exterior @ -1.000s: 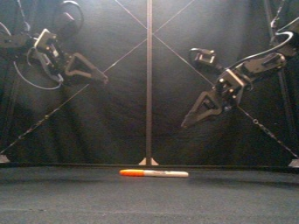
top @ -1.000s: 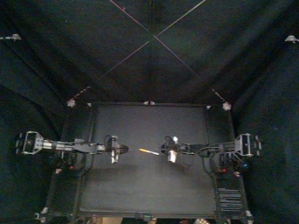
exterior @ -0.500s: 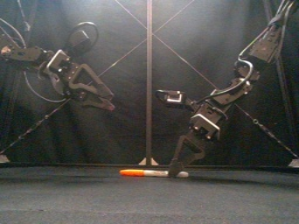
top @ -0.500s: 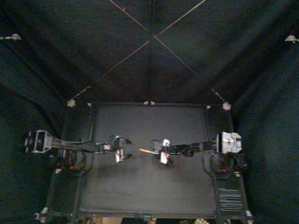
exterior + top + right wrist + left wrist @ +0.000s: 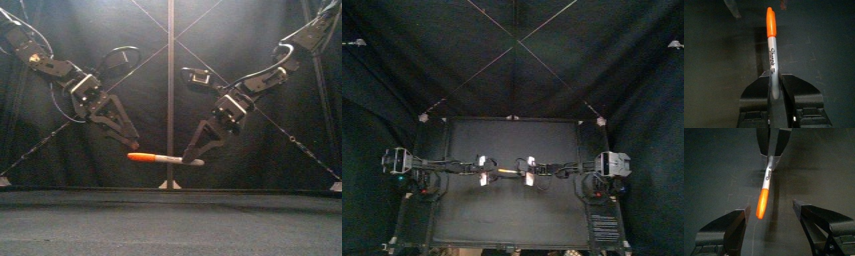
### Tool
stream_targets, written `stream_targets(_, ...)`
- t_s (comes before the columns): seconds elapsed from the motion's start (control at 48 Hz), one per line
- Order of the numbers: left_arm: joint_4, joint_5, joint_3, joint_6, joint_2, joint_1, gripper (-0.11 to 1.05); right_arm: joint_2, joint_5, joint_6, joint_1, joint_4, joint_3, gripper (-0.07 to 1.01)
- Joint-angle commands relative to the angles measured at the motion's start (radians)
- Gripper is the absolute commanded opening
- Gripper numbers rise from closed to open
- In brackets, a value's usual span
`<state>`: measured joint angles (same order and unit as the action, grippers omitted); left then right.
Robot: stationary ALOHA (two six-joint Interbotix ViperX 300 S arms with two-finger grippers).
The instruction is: Uncap the pen
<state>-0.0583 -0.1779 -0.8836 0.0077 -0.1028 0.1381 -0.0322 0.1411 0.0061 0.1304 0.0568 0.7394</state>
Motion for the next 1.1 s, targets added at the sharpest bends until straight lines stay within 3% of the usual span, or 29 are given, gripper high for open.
stream_targets(0.021,-0.005,-0.002,0.037,-0.0015,0.021,0.003,0.98,0.034,0.005,-0.002,0.000,0.000,-0.025,0.48)
stream_targets(0.188,-0.023,0.000,0.046,0.0000,0.046,0.005,0.90,0.034,0.005,-0.003,-0.002,0.000,-0.032,0.48)
stream_targets(0.312,-0.058,0.009,0.048,-0.0015,0.051,0.006,0.68,0.034,0.005,-0.003,0.000,0.000,-0.031,0.48)
stream_targets(0.458,-0.060,0.026,0.044,-0.0015,0.044,0.009,0.45,0.034,0.005,0.003,0.000,0.000,-0.014,0.48)
stream_targets(0.604,-0.077,0.069,0.009,-0.0015,0.009,0.018,0.45,0.071,0.011,0.005,0.006,-0.006,0.051,0.48)
stream_targets(0.729,-0.077,0.064,-0.044,-0.0015,-0.049,0.021,0.45,0.141,0.049,0.006,0.015,-0.026,0.144,0.48)
stream_targets(0.854,-0.077,0.041,-0.092,-0.0015,-0.109,0.023,0.45,0.219,0.126,0.006,0.026,-0.057,0.238,0.48)
stream_targets(1.0,-0.077,0.029,-0.121,0.0000,-0.156,0.021,0.45,0.276,0.196,0.006,0.028,-0.057,0.302,0.48)
stream_targets(1.104,-0.075,0.029,-0.137,-0.0031,-0.175,0.020,0.45,0.278,0.222,0.003,0.028,-0.051,0.310,0.48)
